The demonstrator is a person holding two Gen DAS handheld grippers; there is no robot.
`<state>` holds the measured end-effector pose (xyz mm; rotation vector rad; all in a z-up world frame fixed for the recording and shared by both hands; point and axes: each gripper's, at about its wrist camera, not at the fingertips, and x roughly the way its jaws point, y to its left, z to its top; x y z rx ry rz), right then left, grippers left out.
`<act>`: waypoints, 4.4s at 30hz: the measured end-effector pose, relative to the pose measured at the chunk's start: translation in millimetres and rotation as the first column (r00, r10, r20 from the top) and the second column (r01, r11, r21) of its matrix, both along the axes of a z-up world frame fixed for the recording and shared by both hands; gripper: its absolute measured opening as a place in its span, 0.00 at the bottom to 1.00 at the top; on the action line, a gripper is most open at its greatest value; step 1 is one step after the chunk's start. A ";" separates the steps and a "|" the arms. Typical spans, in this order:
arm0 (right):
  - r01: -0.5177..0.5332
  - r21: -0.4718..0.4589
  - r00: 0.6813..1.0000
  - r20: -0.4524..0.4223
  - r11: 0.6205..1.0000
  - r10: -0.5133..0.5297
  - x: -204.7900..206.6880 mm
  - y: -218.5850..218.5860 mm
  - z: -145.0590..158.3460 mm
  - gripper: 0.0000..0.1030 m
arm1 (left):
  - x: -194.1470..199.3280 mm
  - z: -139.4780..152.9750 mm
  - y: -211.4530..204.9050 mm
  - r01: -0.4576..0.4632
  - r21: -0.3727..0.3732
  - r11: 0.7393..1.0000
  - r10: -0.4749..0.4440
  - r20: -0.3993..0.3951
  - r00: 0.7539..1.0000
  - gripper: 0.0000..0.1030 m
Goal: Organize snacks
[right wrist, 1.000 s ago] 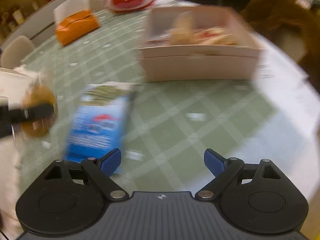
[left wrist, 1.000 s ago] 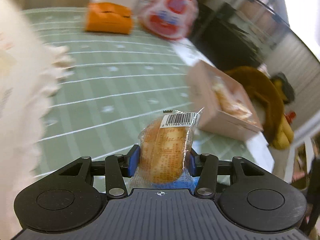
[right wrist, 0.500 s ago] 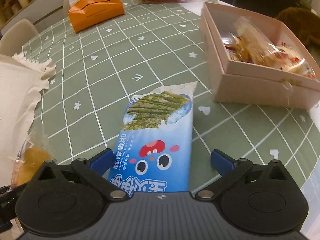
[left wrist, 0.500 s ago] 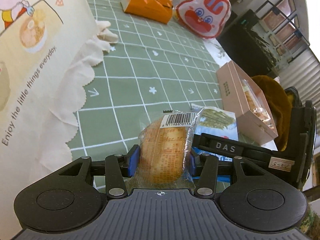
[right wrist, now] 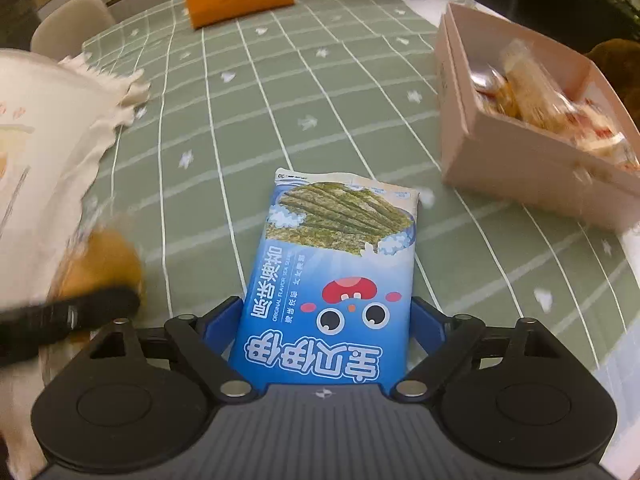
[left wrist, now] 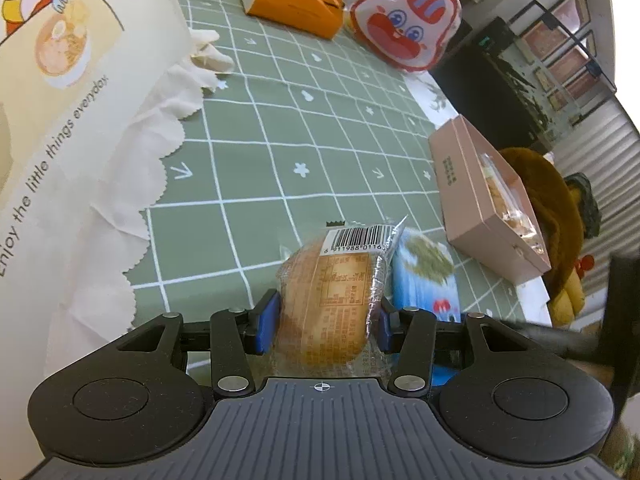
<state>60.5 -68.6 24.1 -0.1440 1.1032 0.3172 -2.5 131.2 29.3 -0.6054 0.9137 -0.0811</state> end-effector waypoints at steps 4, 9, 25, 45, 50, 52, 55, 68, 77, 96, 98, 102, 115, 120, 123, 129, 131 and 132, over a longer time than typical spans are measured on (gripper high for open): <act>0.002 -0.018 1.000 -0.001 1.000 -0.002 -22.7 -23.7 -0.7 0.85 | 0.2 0.8 -13.0 0.041 -0.001 0.999 -0.041 -0.004 0.999 0.51; 0.069 -0.032 0.998 0.001 0.997 -0.069 -39.0 -66.0 0.1 0.84 | 0.7 2.0 -47.2 0.151 0.005 0.988 -0.151 -0.013 0.988 0.51; 0.176 0.142 0.923 0.319 0.974 -0.214 -13.1 -184.3 172.0 0.23 | 39.8 158.2 -104.7 0.256 0.146 0.956 -0.289 0.310 0.906 0.51; 0.165 0.122 0.986 -0.044 0.979 -0.161 -12.5 -164.0 10.8 0.81 | 47.1 16.8 -146.0 0.326 0.091 0.941 -0.321 -0.059 0.945 0.51; 0.102 0.047 0.995 -0.005 0.994 -0.102 -12.5 -143.9 3.8 0.92 | 43.0 17.5 -147.1 0.330 0.088 0.940 -0.326 -0.055 0.944 0.51; 0.077 -0.036 0.996 0.051 0.996 -0.075 -17.9 -132.4 0.1 0.95 | 41.4 16.3 -146.4 0.326 0.083 0.942 -0.322 -0.058 0.945 0.51; 0.114 -0.002 0.990 0.080 0.993 -0.113 -20.1 -134.2 -3.7 0.95 | 36.1 14.5 -144.3 0.323 0.088 0.942 -0.318 -0.065 0.946 0.51; 0.081 0.148 0.954 0.276 0.986 -0.120 -25.2 -183.4 142.6 0.74 | 62.0 87.0 -140.7 0.282 0.070 0.957 -0.290 0.171 0.942 0.50; 0.123 0.127 0.847 0.503 0.984 -0.171 45.6 -222.2 254.9 0.75 | 202.4 141.4 -183.8 0.299 -0.024 0.954 -0.280 0.281 0.918 0.50; 0.187 0.232 0.969 0.113 0.955 -0.218 218.1 -185.6 67.9 0.76 | 214.6 66.3 -173.3 0.208 0.095 0.973 -0.220 0.138 0.966 0.52; 0.230 0.247 0.967 0.054 0.941 -0.250 229.3 -181.4 42.2 0.77 | 211.2 67.0 -165.5 0.197 0.095 0.976 -0.209 0.140 0.968 0.52; 0.237 0.329 0.968 -0.003 0.914 -0.250 235.0 -186.8 31.8 0.77 | 215.0 65.0 -159.7 0.184 0.083 0.979 -0.194 0.135 0.972 0.52; 0.157 0.283 0.968 0.144 0.946 -0.204 172.7 -207.0 78.5 0.77 | 187.3 50.9 -170.4 0.209 0.052 0.977 -0.215 0.165 0.963 0.52; 0.181 0.316 0.964 0.131 0.931 -0.232 131.6 -207.6 73.3 0.77 | 148.5 48.3 -169.8 0.250 0.112 0.962 -0.267 0.181 0.947 0.41; 0.195 0.267 0.949 0.193 0.944 -0.250 93.3 -194.6 69.1 0.77 | 117.5 48.4 -167.0 0.253 0.205 0.945 -0.293 0.193 0.937 0.41; 0.250 0.222 0.929 0.220 0.942 -0.298 13.9 -163.5 46.6 0.77 | 62.3 26.0 -150.4 0.270 0.267 0.925 -0.316 0.147 0.937 0.41; 0.262 0.227 0.934 0.183 0.938 -0.306 -4.8 -152.4 33.2 0.77 | 44.1 17.7 -145.5 0.263 0.317 0.911 -0.322 0.150 0.935 0.41; 0.265 0.228 0.936 0.172 0.937 -0.307 -14.0 -145.8 25.6 0.77 | 36.1 13.1 -143.7 0.253 0.354 0.900 -0.324 0.157 0.933 0.42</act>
